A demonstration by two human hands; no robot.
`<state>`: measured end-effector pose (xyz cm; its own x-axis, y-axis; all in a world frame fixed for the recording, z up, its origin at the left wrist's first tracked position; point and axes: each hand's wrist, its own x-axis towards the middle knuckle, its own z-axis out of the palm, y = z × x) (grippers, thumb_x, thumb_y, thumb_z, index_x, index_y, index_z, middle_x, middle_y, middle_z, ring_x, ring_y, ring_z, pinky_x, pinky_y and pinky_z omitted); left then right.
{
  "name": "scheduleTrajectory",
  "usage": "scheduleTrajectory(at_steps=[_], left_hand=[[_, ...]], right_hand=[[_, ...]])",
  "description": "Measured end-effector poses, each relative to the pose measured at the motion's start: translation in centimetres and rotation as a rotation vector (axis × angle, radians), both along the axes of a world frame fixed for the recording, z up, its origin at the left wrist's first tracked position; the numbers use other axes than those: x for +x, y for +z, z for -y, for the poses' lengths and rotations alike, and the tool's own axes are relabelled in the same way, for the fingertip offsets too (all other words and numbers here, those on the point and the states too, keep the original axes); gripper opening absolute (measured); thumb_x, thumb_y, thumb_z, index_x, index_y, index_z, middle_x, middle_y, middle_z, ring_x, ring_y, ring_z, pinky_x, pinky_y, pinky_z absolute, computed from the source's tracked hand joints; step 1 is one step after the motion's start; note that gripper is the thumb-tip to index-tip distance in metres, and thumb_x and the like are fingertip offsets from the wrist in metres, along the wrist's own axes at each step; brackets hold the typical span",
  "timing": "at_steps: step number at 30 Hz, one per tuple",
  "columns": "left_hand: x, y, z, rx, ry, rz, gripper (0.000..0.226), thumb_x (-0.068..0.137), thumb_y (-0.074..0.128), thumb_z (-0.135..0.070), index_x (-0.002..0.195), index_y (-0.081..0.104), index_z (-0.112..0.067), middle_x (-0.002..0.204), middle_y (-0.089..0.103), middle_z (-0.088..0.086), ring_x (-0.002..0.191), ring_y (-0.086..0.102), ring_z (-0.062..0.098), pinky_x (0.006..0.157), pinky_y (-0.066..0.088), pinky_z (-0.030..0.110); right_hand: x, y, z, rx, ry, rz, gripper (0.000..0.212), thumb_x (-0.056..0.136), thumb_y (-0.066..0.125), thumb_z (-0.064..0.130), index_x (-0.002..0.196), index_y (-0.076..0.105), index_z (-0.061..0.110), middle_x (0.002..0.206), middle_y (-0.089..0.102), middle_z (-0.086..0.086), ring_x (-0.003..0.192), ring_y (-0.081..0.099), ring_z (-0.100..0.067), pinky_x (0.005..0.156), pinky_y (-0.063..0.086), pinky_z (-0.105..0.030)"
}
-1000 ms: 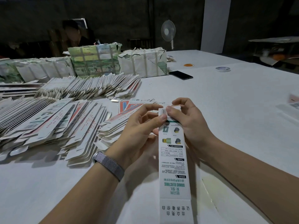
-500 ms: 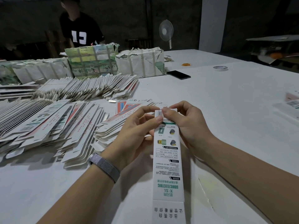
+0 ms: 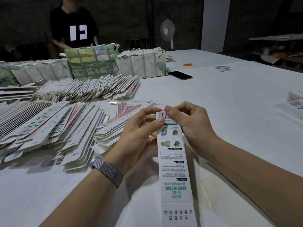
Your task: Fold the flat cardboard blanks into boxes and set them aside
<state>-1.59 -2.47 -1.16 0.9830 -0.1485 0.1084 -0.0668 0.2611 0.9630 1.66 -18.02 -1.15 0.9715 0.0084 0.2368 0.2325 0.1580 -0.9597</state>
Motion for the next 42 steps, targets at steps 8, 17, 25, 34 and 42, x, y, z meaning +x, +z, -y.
scheduleTrajectory(at_steps=[8, 17, 25, 34, 42], left_hand=[[-0.1, 0.1, 0.1, -0.022, 0.029, 0.023, 0.039, 0.073, 0.075, -0.022, 0.11, 0.069, -0.014, 0.104, 0.066, 0.023, 0.079, 0.071, 0.029, 0.059, 0.061, 0.03], [-0.2, 0.7, 0.0, -0.052, 0.047, 0.055, 0.041, 0.073, 0.072, -0.019, 0.113, 0.068, -0.014, 0.11, 0.06, 0.02, 0.078, 0.071, 0.021, 0.058, 0.06, 0.025], [0.2, 0.5, -0.2, -0.07, 0.065, 0.086, 0.025, 0.076, 0.076, -0.019, 0.099, 0.076, -0.025, 0.118, 0.06, 0.022, 0.084, 0.072, 0.025, 0.067, 0.06, 0.034], [0.2, 0.5, -0.1, -0.055, 0.129, 0.122, 0.035, 0.068, 0.083, -0.025, 0.1, 0.071, -0.025, 0.089, 0.064, -0.001, 0.069, 0.069, 0.016, 0.062, 0.052, 0.03], [0.5, 0.6, -0.4, -0.015, 0.268, 0.173, 0.056, 0.06, 0.092, -0.039, 0.103, 0.062, -0.02, 0.079, 0.066, -0.007, 0.054, 0.067, 0.011, 0.049, 0.053, 0.023]], right_hand=[[-0.1, 0.0, 0.1, 0.041, 0.008, 0.012, 0.024, 0.083, 0.079, 0.025, 0.064, 0.066, 0.018, 0.068, 0.072, -0.004, 0.057, 0.07, -0.021, 0.055, 0.055, -0.029], [-0.1, 0.1, 0.0, 0.044, 0.044, 0.064, 0.009, 0.089, 0.074, 0.019, 0.083, 0.07, 0.014, 0.079, 0.075, -0.001, 0.068, 0.073, -0.021, 0.064, 0.06, -0.035], [-0.5, 0.4, 0.1, 0.018, 0.061, 0.128, 0.008, 0.093, 0.069, 0.022, 0.087, 0.071, 0.016, 0.08, 0.075, 0.003, 0.071, 0.073, -0.018, 0.067, 0.061, -0.037], [-0.8, 0.8, 0.1, -0.005, 0.153, 0.067, 0.022, 0.095, 0.064, 0.018, 0.117, 0.067, 0.015, 0.088, 0.076, -0.001, 0.072, 0.074, -0.018, 0.06, 0.056, -0.025], [-1.0, 1.7, 0.4, -0.618, 0.169, 0.289, 0.082, 0.073, 0.072, 0.043, 0.148, 0.045, 0.024, 0.126, 0.047, 0.016, 0.109, 0.054, 0.009, 0.089, 0.046, -0.009]])
